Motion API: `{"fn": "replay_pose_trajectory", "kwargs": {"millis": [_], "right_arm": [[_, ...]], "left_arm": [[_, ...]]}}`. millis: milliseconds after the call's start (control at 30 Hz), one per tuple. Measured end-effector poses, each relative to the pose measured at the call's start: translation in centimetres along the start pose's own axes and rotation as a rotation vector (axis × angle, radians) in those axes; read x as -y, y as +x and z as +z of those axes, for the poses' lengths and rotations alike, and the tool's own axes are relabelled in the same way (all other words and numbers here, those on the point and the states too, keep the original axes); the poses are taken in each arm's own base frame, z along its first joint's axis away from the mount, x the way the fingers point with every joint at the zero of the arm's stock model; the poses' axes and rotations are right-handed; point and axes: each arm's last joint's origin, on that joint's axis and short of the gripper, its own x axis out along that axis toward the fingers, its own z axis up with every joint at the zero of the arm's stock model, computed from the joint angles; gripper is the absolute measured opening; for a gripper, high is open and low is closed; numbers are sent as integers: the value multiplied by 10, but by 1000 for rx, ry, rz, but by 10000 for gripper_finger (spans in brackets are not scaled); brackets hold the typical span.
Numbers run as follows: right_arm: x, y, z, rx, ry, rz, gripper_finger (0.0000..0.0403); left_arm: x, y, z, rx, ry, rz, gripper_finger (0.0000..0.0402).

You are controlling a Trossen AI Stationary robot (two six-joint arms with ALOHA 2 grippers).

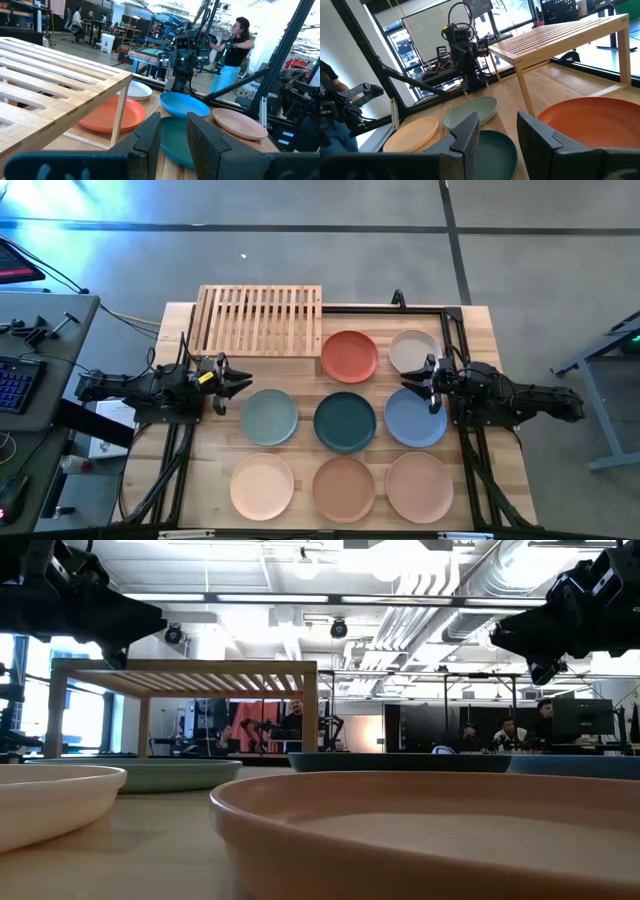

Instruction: Place and stack plates onto a shelf

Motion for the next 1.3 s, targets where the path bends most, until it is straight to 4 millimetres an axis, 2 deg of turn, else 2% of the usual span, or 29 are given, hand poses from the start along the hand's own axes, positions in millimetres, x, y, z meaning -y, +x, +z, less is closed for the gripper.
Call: {"fn": "replay_pose_trajectory", "kwargs": {"millis": [1300], "right_arm": [[0,0,0,0,0,0,114]], "left_arm": [[0,0,0,0,0,1,83]]}}
